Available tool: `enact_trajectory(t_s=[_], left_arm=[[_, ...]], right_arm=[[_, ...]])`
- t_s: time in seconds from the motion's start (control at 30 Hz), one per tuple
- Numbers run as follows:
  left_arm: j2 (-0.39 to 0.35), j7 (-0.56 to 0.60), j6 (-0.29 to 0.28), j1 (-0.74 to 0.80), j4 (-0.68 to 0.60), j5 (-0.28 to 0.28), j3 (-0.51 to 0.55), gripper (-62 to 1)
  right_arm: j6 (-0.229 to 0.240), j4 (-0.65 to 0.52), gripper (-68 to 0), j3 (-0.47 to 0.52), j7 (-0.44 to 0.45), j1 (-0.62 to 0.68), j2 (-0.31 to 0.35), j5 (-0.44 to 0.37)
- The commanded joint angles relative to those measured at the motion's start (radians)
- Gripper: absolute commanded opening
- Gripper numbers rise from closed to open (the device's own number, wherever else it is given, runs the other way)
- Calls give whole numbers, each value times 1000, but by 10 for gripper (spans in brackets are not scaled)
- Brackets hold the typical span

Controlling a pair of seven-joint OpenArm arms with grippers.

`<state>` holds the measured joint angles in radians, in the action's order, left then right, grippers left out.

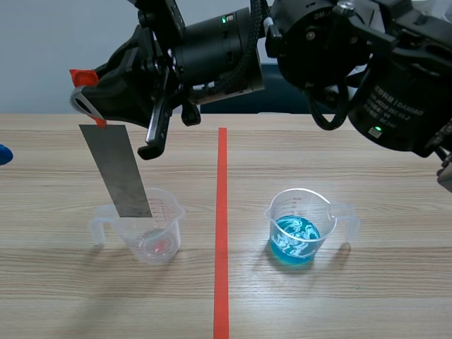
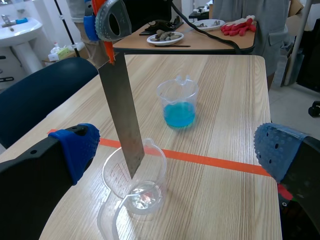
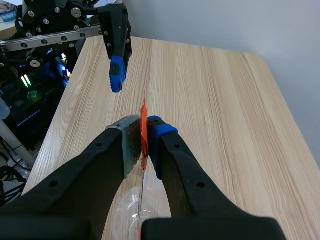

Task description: Do the redox reaction experiment

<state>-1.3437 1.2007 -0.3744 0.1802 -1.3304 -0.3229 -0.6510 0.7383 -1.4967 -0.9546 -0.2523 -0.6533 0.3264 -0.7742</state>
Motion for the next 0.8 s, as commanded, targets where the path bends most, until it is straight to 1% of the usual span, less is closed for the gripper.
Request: enact_trajectory(t_s=[0.0,0.33,0.4,0.63,0.77], left_arm=[[0,12,-1,-6,-11,-11,14,14],[0,11,0,-6,-11,-11,14,14],[0,11,14,-6,-11,-11,14,14],[0,11,18,-6,-11,-11,14,14],[0,11,18,-6,-11,-11,14,14]], right_arm=[[7,9,-666,-4,24,-23,-6,-10],[7,89,-667,-9,61,-22,-43,49],[7,109,-667,-12,74,-22,-50,62],[7,166,-667,-55,159,-18,-55,128],[7,183,-667,-57,206,12,-55,200]])
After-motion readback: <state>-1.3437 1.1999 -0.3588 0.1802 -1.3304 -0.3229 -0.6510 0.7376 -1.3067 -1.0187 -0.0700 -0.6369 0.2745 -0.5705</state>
